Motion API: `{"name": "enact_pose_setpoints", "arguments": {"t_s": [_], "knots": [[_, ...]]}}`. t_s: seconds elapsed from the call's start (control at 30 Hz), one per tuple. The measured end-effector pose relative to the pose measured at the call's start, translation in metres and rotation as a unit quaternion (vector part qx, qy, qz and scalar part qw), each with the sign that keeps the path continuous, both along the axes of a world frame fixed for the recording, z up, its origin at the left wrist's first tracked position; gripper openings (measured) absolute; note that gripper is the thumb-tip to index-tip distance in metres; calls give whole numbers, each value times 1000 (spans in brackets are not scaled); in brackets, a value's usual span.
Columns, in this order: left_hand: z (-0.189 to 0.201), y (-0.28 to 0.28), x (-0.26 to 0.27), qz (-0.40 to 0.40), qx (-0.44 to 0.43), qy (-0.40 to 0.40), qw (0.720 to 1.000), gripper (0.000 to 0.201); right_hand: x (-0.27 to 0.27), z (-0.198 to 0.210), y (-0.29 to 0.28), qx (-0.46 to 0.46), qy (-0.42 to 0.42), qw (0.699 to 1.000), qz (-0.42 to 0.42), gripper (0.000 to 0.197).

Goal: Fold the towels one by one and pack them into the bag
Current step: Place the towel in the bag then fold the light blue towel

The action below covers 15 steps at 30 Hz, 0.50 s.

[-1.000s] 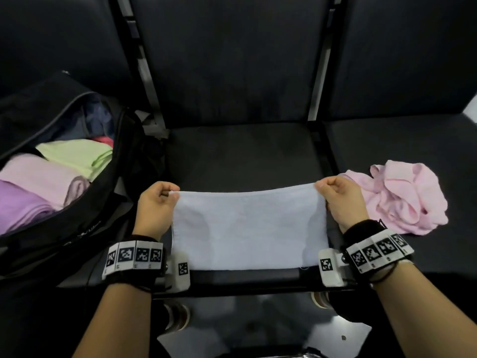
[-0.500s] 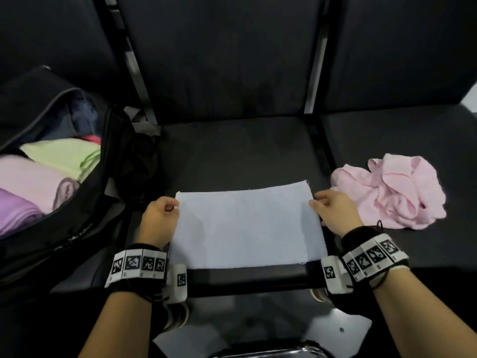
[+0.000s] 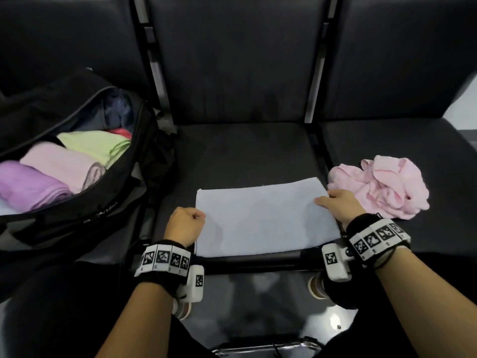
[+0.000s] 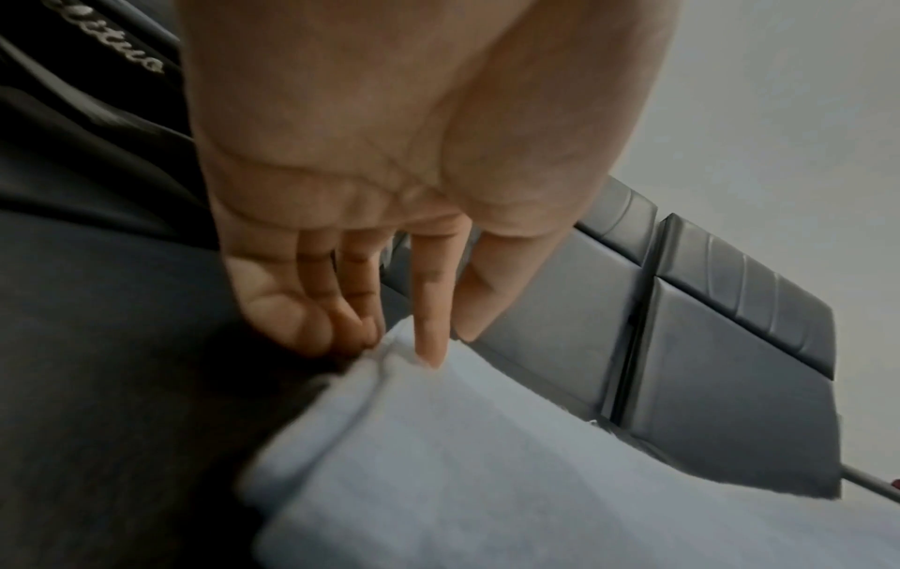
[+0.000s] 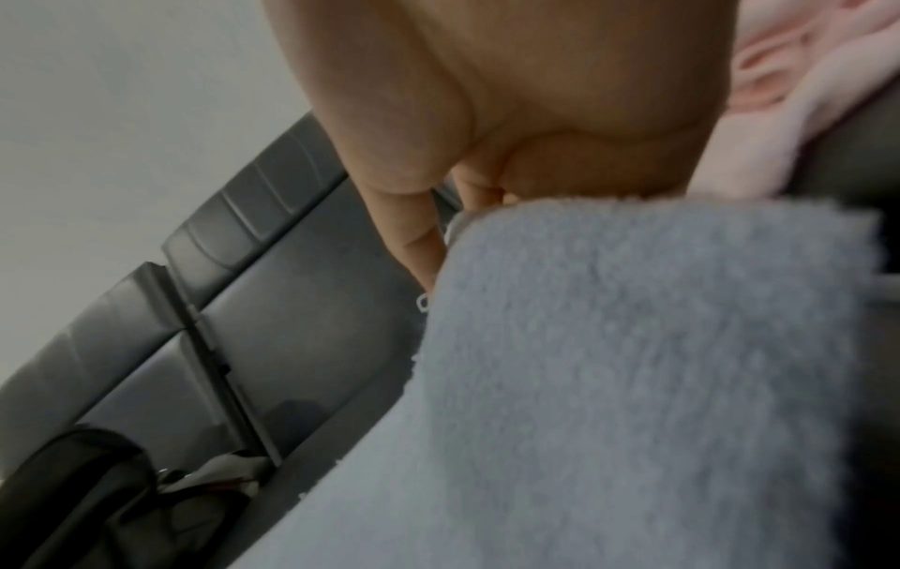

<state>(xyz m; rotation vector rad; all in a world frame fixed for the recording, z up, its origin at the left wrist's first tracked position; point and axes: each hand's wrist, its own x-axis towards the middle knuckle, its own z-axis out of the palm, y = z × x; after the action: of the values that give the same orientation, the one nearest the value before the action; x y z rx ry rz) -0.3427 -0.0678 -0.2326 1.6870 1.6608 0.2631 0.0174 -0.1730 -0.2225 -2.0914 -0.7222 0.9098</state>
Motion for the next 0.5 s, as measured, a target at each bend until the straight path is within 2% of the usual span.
{"name": "enact_pose_setpoints", "arguments": {"t_s": [0.13,0.2,0.27,0.33,0.43,0.5], "knots": [[8,-3,9,11,53,-22,998,19,-35,29,7,62,7,997,38,8],[12,-4,15,-1,54,-70,996,16,-66,38,17,89,42,993,71,19],[15,-5,20,15,3,-165,986,14,-99,40,28,87,67,988,107,28],[17,-8,22,50,-59,-250,965,16,-130,36,39,61,62,986,145,27],[18,-10,19,89,-139,-313,935,15,-167,27,50,52,41,979,194,25],[17,-9,15,108,-178,-336,919,24,-186,23,54,58,92,970,219,27]]}}
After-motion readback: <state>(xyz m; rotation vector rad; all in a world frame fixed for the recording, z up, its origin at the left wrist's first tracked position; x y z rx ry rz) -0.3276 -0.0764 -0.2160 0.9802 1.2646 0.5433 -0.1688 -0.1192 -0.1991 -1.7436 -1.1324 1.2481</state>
